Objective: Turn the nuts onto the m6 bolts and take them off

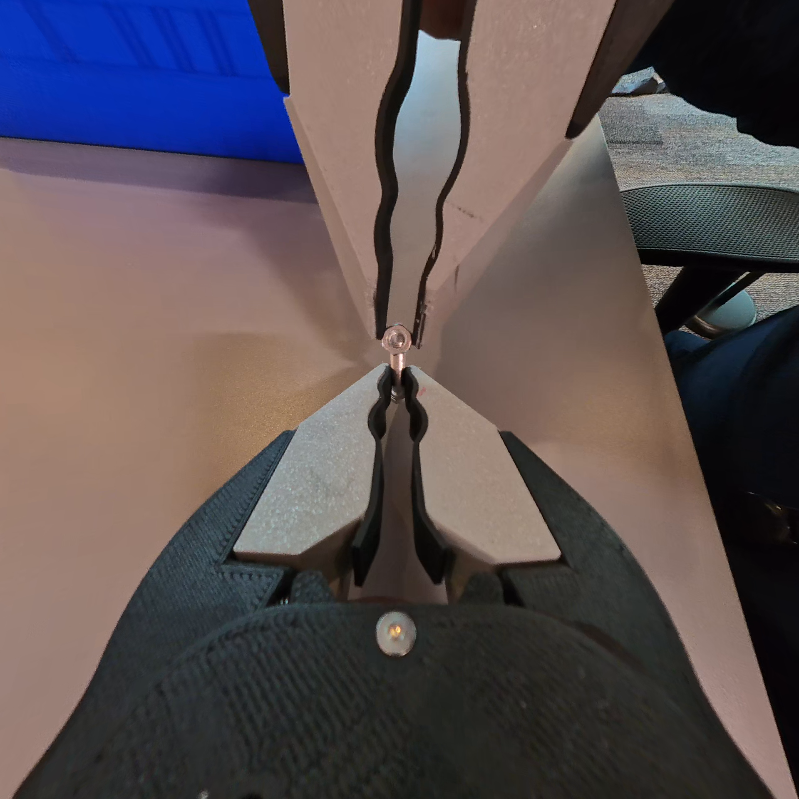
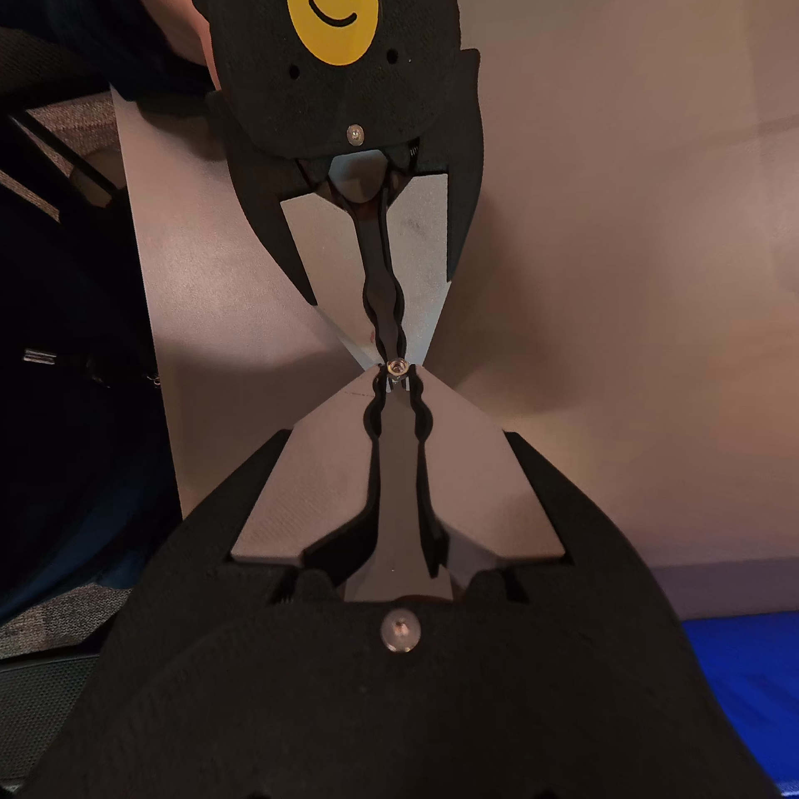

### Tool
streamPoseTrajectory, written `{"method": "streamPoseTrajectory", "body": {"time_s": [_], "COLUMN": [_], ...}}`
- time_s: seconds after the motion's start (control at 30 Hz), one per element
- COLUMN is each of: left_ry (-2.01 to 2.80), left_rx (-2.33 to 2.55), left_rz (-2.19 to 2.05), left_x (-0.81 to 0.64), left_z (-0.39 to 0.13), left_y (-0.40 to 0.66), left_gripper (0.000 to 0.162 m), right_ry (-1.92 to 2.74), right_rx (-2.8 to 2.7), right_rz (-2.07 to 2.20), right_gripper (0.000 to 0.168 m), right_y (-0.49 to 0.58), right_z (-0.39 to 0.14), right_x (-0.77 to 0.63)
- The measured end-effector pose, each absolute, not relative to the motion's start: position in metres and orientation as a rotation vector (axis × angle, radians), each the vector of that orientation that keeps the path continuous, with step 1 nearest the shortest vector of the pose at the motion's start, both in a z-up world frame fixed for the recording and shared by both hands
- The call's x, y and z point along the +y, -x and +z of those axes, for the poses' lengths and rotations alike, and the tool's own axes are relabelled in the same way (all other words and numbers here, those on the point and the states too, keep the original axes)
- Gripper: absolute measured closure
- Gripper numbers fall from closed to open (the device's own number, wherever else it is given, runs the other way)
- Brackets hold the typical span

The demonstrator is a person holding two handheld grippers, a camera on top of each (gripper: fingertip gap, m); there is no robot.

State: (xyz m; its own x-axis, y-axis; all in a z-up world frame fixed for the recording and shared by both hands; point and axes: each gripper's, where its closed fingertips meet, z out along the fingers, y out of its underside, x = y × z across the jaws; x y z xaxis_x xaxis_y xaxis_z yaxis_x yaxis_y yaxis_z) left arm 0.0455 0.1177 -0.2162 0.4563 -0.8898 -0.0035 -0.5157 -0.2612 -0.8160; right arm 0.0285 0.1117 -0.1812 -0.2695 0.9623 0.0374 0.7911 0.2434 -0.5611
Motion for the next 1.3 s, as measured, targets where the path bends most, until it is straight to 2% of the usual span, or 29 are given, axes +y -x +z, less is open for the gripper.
{"method": "streamPoseTrajectory", "body": {"time_s": [1.3], "left_ry": [1.899], "left_rx": [1.128], "left_rz": [-0.667], "left_x": [0.1188], "left_z": [-0.2076], "left_y": [-0.0455], "left_gripper": [0.158], "right_ry": [1.530], "right_rx": [-1.962], "right_rz": [0.806], "right_gripper": [0.162], "right_y": [-0.0282], "right_z": [-0.1734], "right_x": [0.1139]}}
